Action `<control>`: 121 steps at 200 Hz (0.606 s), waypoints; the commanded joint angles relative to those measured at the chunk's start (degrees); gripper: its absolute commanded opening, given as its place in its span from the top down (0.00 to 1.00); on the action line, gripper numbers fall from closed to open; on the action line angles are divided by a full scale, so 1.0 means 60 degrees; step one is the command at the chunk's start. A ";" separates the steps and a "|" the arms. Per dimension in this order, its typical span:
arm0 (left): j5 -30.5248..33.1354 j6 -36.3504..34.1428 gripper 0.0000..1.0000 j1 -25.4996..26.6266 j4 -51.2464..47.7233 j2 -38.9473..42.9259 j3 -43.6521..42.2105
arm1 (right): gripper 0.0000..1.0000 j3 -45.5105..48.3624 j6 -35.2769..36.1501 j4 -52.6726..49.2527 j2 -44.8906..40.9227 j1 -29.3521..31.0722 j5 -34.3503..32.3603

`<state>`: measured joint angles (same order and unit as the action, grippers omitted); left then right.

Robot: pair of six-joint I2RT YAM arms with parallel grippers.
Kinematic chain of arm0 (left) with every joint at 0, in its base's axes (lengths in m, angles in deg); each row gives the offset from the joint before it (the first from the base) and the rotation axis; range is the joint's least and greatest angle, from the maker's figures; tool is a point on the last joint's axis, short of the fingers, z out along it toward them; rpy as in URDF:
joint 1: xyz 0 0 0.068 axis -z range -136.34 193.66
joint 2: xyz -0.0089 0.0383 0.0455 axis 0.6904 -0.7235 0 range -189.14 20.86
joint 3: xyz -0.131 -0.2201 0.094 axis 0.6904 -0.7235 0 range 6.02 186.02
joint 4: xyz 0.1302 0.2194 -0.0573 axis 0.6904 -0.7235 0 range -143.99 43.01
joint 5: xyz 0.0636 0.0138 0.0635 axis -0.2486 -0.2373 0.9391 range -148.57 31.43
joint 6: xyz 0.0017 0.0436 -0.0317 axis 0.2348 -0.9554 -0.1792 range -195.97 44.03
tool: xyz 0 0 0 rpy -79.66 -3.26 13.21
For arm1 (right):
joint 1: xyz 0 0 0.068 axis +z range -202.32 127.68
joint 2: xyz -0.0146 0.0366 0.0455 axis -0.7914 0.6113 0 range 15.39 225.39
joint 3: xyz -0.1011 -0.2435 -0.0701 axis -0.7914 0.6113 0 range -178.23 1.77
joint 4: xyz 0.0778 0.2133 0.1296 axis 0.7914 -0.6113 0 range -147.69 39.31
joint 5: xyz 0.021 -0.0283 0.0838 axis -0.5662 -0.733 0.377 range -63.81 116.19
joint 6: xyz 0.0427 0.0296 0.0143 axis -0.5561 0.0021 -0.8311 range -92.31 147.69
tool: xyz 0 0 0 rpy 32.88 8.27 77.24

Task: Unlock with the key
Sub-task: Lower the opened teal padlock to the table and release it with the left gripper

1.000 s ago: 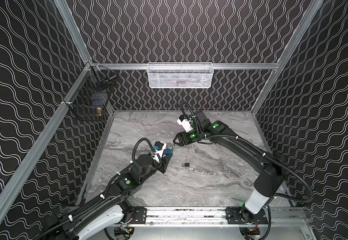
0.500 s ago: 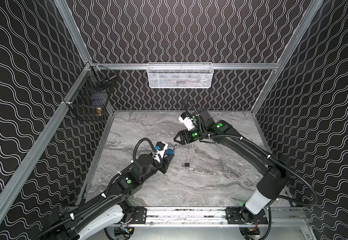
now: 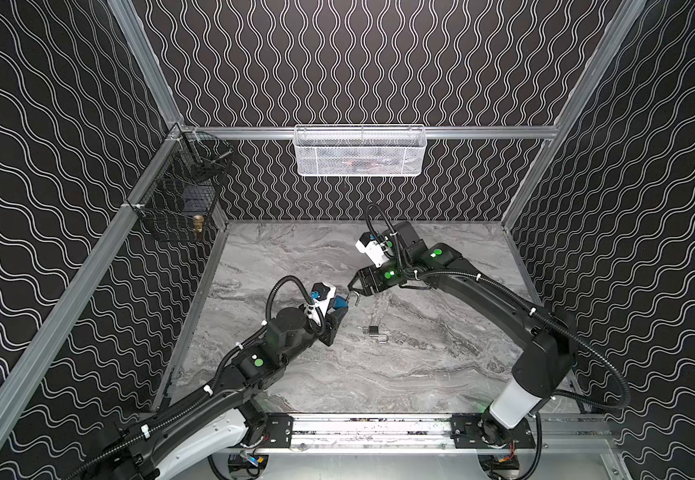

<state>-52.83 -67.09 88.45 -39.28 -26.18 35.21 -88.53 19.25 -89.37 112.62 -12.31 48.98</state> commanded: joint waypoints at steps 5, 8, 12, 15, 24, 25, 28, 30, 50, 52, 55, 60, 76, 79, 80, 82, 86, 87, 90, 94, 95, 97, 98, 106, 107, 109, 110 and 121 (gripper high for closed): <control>0.0155 -0.0031 1.00 -0.0010 0.0705 -0.0024 -0.0035 | 0.23 0.0238 0.0253 0.0097 -0.0240 -0.0031 0.0432; 0.0157 -0.0031 1.00 -0.0010 0.0688 -0.0034 -0.0031 | 0.23 0.0264 0.0247 0.0113 -0.0262 -0.0040 0.0446; 0.0171 -0.0031 1.00 -0.0010 0.0667 -0.0049 -0.0029 | 0.23 0.0304 0.0224 0.0148 -0.0299 -0.0047 0.0462; 0.0184 -0.0031 1.00 0.0001 0.0644 -0.0054 -0.0007 | 0.23 0.0346 0.0202 0.0151 -0.0317 -0.0056 0.0454; 0.0264 -0.0031 1.00 -0.0019 0.0568 -0.0070 0.0026 | 0.23 0.0447 0.0111 0.0140 -0.0380 -0.0123 0.0275; 0.0269 -0.0031 1.00 -0.0015 0.0557 -0.0069 0.0027 | 0.23 0.0461 0.0093 0.0136 -0.0390 -0.0129 0.0231; 0.0294 -0.0029 1.00 -0.0020 0.0528 -0.0076 0.0038 | 0.23 0.0490 0.0037 0.0126 -0.0409 -0.0165 0.0099; 0.0308 -0.0030 1.00 -0.0012 0.0502 -0.0071 0.0041 | 0.23 0.0519 -0.0008 0.0120 -0.0424 -0.0194 0.0000; 0.0703 0.0111 1.00 -0.0014 0.0054 -0.0055 0.0187 | 0.23 0.0858 -0.0430 -0.0189 -0.0599 -0.0626 -0.0797; 0.0751 0.0133 1.00 -0.0011 -0.0067 -0.0065 0.0218 | 0.23 0.0922 -0.0461 -0.0208 -0.0640 -0.0657 -0.0835; 0.0828 0.0164 1.00 -0.0019 -0.0213 -0.0070 0.0275 | 0.23 0.1016 -0.0497 -0.0203 -0.0710 -0.0718 -0.0906; 0.0961 0.0219 1.00 -0.0013 -0.0438 -0.0103 0.0364 | 0.23 0.1221 -0.0573 -0.0140 -0.0857 -0.0788 -0.1029; 0.1661 0.0549 1.00 0.0001 -0.1273 -0.0356 0.0740 | 0.22 0.2129 -0.0832 0.0389 -0.1536 -0.0883 -0.1730; 0.1737 0.0617 1.00 -0.0010 -0.1451 -0.0442 0.0840 | 0.22 0.2326 -0.0897 0.0516 -0.1675 -0.0893 -0.1867; 0.1753 0.0630 1.00 -0.0010 -0.1507 -0.0453 0.0873 | 0.22 0.2389 -0.0917 0.0573 -0.1726 -0.0895 -0.1910; 0.1775 0.0658 1.00 -0.0010 -0.1596 -0.0528 0.0935 | 0.22 0.2521 -0.0968 0.0678 -0.1815 -0.0907 -0.1978; 0.1806 0.0707 1.00 -0.0006 -0.1759 -0.0685 0.1062 | 0.22 0.2785 -0.1058 0.0872 -0.1991 -0.0936 -0.2144; 0.1809 0.0727 1.00 -0.0008 -0.1800 -0.0714 0.1094 | 0.22 0.2853 -0.1085 0.0920 -0.2045 -0.0938 -0.2172; 0.1814 0.0785 1.00 -0.0013 -0.1909 -0.0823 0.1184 | 0.22 0.3048 -0.1145 0.1066 -0.2176 -0.0960 -0.2269; 0.1833 0.0848 1.00 -0.0019 -0.2066 -0.1001 0.1295 | 0.22 0.3294 -0.1289 0.1224 -0.2353 -0.0996 -0.2382; 0.1838 0.0870 1.00 -0.0007 -0.2107 -0.1047 0.1320 | 0.22 0.3357 -0.1325 0.1264 -0.2387 -0.1012 -0.2409; 0.1866 0.0905 1.00 -0.0006 -0.2171 -0.1127 0.1383 | 0.22 0.3488 -0.1388 0.1349 -0.2467 -0.1043 -0.2447; 0.1876 0.0913 1.00 -0.0008 -0.2204 -0.1169 0.1416 | 0.22 0.3556 -0.1418 0.1393 -0.2510 -0.1050 -0.2456; 0.2034 0.1115 1.00 -0.0005 -0.2495 -0.1542 0.1660 | 0.22 0.4029 -0.1678 0.1709 -0.2819 -0.1178 -0.2494; 0.2070 0.1150 1.00 -0.0007 -0.2512 -0.1597 0.1672 | 0.22 0.4091 -0.1710 0.1748 -0.2862 -0.1191 -0.2494; 0.2115 0.1220 1.00 -0.0009 -0.2584 -0.1692 0.1742 | 0.22 0.4166 -0.1770 0.1800 -0.2916 -0.1223 -0.2483; 0.2132 0.1247 1.00 -0.0002 -0.2630 -0.1745 0.1779 | 0.22 0.4217 -0.1807 0.1830 -0.2969 -0.1243 -0.2481; 0.2221 0.1493 1.00 -0.0003 -0.2948 -0.2355 0.2121 | 0.22 0.4843 -0.2172 0.2242 -0.3357 -0.1423 -0.2457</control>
<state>-43.28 -62.47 88.45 -51.06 -35.36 44.59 -64.77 11.99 -83.36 96.25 -19.28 37.46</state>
